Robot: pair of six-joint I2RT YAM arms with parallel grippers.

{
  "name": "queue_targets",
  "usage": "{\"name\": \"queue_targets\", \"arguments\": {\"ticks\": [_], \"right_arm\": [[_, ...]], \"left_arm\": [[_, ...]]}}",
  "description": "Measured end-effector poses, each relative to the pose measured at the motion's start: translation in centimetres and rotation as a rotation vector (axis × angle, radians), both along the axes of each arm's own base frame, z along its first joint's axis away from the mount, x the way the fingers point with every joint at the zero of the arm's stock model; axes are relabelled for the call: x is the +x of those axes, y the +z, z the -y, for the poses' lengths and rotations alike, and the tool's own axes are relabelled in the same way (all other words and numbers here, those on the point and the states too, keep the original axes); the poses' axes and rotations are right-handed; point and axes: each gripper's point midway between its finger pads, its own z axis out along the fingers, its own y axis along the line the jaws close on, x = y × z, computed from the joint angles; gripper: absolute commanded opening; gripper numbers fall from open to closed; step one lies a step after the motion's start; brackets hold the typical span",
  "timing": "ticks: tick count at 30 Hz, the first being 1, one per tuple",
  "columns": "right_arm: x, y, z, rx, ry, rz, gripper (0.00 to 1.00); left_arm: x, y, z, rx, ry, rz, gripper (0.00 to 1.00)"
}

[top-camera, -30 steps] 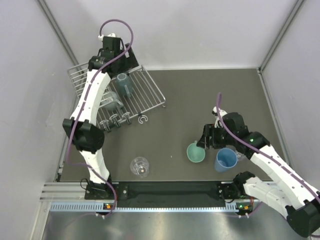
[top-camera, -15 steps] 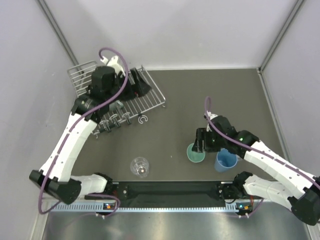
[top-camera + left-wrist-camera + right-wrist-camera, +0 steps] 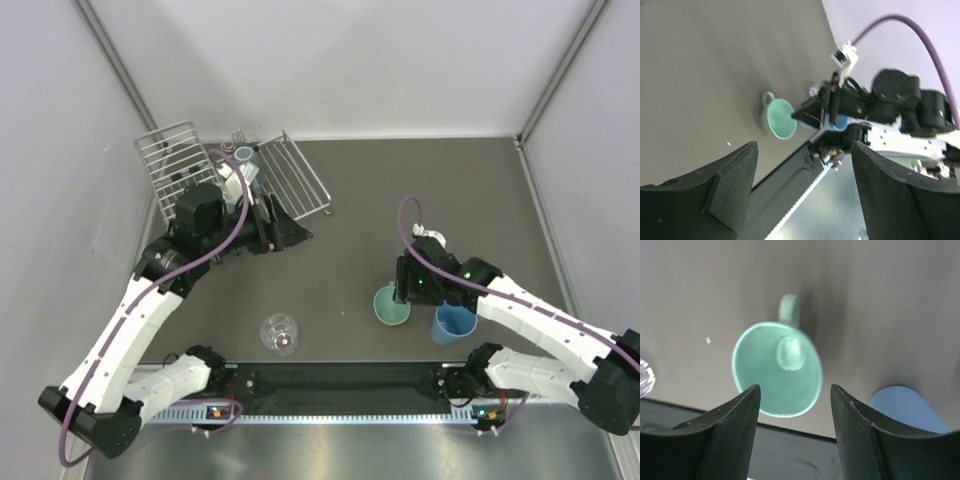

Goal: Load the cups into the dish rack

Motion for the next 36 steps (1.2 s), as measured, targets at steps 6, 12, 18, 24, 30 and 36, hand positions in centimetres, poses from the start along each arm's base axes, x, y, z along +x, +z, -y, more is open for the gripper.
{"name": "queue_targets", "arguments": {"ticks": [6,12,18,24,30,36], "right_arm": [[0.3,-0.9,1.1,-0.071,-0.033,-0.006,0.53],[0.4,-1.2,1.2,-0.080,-0.045,-0.011,0.52],[0.5,-2.0,1.1,-0.102,-0.051,-0.033,0.52],[0.9,-2.4,0.6,-0.096,-0.055,-0.039,0.50],[1.0,-2.6,-0.8,-0.043,-0.044,-0.035,0.48],[0.4,-2.9,-3.4,0.023,-0.006,-0.042,0.43]], "left_arm": [[-2.3,-0.1,0.1,-0.038,-0.068,-0.011,0.79],[-3.6,-0.8,0.0,-0.048,-0.098,-0.028,0.77],[-4.5,-2.0,-0.3,-0.045,-0.109,-0.048,0.75],[-5.2,-4.5,-0.7,-0.024,-0.104,-0.102,0.73],[-5.3,-6.6,-0.7,0.003,-0.092,-0.145,0.66],[-5.7,-10.0,-0.3,0.051,-0.084,-0.228,0.63]]}}
